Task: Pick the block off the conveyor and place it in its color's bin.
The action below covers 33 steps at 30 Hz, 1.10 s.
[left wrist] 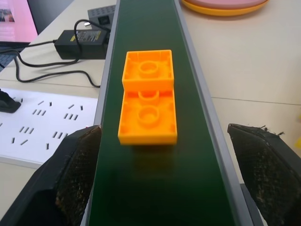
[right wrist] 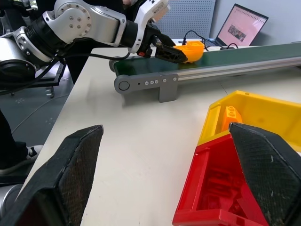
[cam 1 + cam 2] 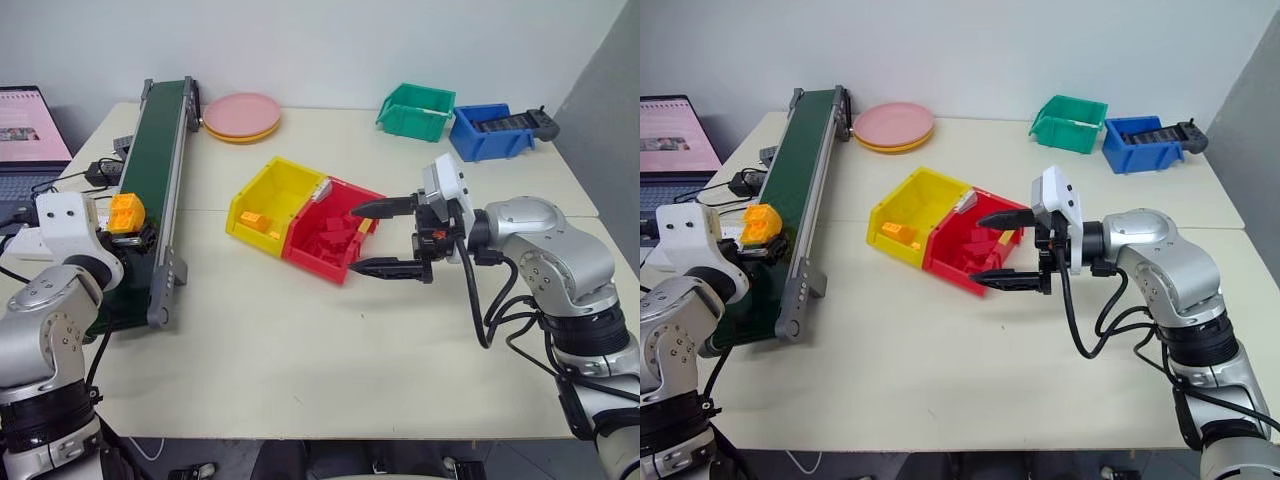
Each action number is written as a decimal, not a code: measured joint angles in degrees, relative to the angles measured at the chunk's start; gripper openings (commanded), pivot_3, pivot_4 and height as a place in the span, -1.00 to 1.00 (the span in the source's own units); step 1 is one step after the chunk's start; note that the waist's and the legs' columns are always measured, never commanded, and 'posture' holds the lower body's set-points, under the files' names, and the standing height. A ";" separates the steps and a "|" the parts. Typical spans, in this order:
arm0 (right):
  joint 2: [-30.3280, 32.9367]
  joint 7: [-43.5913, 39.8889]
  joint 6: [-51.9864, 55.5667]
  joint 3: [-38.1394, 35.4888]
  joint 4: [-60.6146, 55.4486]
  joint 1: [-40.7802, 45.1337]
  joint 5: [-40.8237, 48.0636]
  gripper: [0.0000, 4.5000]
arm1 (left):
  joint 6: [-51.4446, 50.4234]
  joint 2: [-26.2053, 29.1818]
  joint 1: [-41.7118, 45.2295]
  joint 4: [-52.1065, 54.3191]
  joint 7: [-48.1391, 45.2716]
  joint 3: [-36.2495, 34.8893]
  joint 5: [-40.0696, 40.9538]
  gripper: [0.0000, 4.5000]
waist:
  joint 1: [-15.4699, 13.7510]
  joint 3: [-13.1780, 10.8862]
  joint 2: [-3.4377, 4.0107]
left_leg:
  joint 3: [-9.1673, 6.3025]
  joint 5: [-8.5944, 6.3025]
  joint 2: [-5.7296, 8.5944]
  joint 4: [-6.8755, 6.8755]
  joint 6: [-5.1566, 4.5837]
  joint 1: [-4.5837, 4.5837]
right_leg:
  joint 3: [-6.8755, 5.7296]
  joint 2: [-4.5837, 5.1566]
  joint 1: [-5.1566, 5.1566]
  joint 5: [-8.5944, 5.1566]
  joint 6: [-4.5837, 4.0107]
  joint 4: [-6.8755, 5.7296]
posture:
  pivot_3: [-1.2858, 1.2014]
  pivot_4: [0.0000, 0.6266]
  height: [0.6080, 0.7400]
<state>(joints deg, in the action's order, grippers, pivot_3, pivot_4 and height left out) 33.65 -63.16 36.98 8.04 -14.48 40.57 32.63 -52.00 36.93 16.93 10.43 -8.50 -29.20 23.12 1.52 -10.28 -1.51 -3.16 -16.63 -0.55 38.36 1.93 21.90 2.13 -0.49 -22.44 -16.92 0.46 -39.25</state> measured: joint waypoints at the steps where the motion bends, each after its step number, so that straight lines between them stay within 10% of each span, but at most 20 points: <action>1: 0.06 0.06 0.05 0.00 -0.37 -0.13 0.03 1.00 | 0.00 0.00 0.11 -0.23 0.04 0.11 -0.23 0.99 | -0.01 0.00 0.00 | 0.00 0.00 0.00 -0.03 0.00 0.00 | 0.00 0.00 0.00 0.00 0.00 0.03 | 0.03 -0.52 1.00; 18: 0.75 0.95 1.57 -0.09 -1.49 1.45 0.16 1.00 | -4.52 -4.15 -3.68 8.82 3.05 -0.50 -0.24 -0.21 | -0.03 0.01 -0.02 | 0.05 0.01 0.02 -0.24 0.02 0.03 | 0.00 0.07 -0.08 0.01 0.00 0.18 | 0.03 -0.52 1.00; 33: 0.98 0.76 1.00 -0.10 -0.36 2.70 0.12 1.00 | -4.81 -0.04 5.10 14.08 0.81 4.78 -0.49 -0.24 | -0.42 0.01 -0.02 | 0.05 0.02 0.09 -0.22 0.04 0.05 | 0.00 0.08 -0.05 0.01 0.01 0.18 | 0.03 -0.52 1.00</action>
<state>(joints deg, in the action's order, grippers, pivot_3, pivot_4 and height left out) 34.63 -62.40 37.98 7.94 -14.83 43.27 32.75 -56.80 36.89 22.02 24.51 -7.69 -24.42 22.63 1.10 -10.27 -1.53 -3.12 -16.61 -0.46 38.14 1.96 21.95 2.13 -0.41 -22.49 -16.91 0.46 -39.07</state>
